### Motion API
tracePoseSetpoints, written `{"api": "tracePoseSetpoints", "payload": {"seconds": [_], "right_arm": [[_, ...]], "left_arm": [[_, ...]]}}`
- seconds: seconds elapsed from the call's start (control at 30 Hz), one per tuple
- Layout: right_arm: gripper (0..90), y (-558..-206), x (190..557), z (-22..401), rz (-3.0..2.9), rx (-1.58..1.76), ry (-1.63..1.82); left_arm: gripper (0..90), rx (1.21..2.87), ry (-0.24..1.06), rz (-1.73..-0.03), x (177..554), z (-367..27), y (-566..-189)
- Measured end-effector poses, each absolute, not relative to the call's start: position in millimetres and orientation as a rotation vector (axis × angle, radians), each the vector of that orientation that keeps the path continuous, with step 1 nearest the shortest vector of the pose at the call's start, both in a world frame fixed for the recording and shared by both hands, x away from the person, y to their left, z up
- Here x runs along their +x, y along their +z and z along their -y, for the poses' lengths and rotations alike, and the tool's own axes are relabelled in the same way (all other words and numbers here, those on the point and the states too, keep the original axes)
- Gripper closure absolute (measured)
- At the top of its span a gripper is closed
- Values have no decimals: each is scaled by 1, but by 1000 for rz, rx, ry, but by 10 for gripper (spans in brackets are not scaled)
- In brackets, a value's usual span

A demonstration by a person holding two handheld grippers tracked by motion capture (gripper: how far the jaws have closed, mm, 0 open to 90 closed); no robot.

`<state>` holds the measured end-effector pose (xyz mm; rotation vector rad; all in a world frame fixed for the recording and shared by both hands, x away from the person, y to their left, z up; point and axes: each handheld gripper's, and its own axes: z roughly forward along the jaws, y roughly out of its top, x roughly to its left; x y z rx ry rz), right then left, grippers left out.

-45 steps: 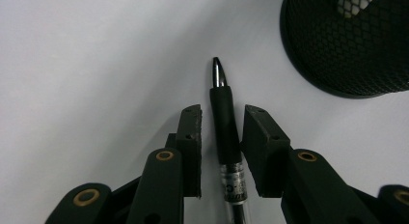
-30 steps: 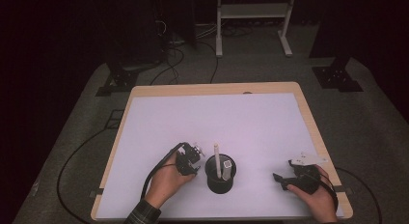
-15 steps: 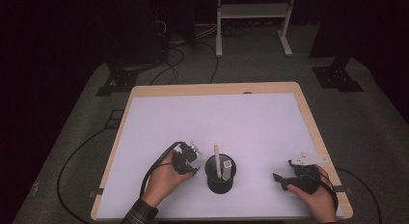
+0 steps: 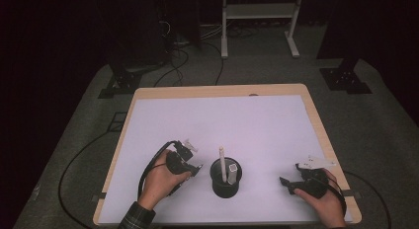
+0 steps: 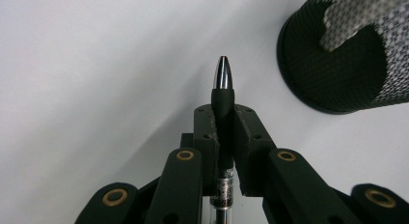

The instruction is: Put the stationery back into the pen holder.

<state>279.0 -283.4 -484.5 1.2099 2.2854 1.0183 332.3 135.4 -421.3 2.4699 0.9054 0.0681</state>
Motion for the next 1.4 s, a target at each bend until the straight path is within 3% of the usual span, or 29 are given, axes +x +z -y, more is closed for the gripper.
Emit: {"api": "tracePoseSetpoints", "payload": {"seconds": [0.77,1.4], "right_arm": [[163,-484,279,283,-2285,1210,1018],[163,-484,279,283,-2286,1210,1018]], "left_arm": [[806,2143,151,-708,323,-161,-389],[806,1964,148,-626,314,-173,-364]]}}
